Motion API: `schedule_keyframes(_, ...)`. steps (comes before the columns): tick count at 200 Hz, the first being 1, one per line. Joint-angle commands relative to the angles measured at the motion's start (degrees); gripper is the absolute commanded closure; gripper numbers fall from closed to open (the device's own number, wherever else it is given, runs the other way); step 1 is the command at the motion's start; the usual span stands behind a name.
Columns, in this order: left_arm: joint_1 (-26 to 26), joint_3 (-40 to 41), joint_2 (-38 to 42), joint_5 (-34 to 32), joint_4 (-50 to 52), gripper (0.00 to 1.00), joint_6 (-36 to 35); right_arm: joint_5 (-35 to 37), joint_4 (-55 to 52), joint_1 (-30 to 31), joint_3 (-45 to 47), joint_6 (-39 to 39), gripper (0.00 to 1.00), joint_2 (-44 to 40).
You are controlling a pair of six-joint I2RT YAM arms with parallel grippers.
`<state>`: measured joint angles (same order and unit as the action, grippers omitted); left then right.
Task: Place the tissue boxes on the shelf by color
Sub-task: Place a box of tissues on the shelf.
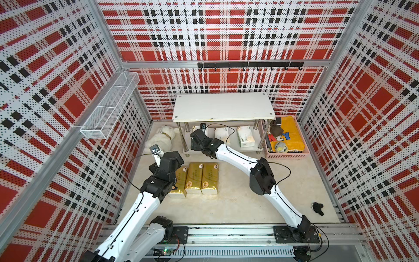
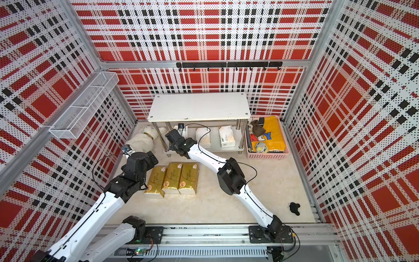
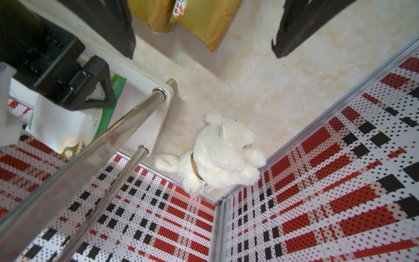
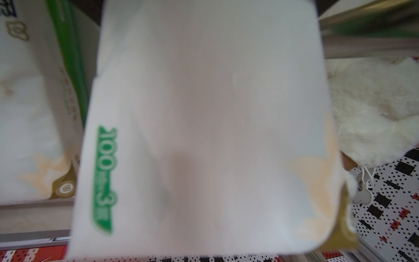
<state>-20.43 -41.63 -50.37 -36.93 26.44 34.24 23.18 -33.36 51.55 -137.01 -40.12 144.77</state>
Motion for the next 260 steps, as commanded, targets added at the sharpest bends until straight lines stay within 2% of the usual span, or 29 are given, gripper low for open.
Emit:
schedule_keyframes(1, -2.9, 0.2, -1.4, -3.8, 1.1, 0.00, 1.3, -1.6, 1.2, -0.3, -1.3, 0.6, 0.15, 2.1)
schedule_keyframes(61, -4.8, -0.9, -3.1, -5.5, 1.3, 0.00, 1.9, -3.9, 3.4, -0.5, -1.1, 0.4, 0.11, 3.8)
schedule_keyframes(100, -4.8, -0.6, -2.5, -5.9, 1.4, 0.01, 2.0, -4.3, 12.6, -1.0, 7.7, -3.0, 0.07, 0.3)
schedule_keyframes(174, -4.2, -0.7, -1.3, -6.3, 2.1, 0.00, 1.6, -3.3, 16.9, -1.0, 7.9, -0.4, 0.00, 0.1)
schedule_keyframes(260, -4.2, -1.2, -1.2, -6.3, 2.2, 0.00, 1.6, -1.4, 17.6, -0.3, 8.1, 1.6, 0.00, -3.2)
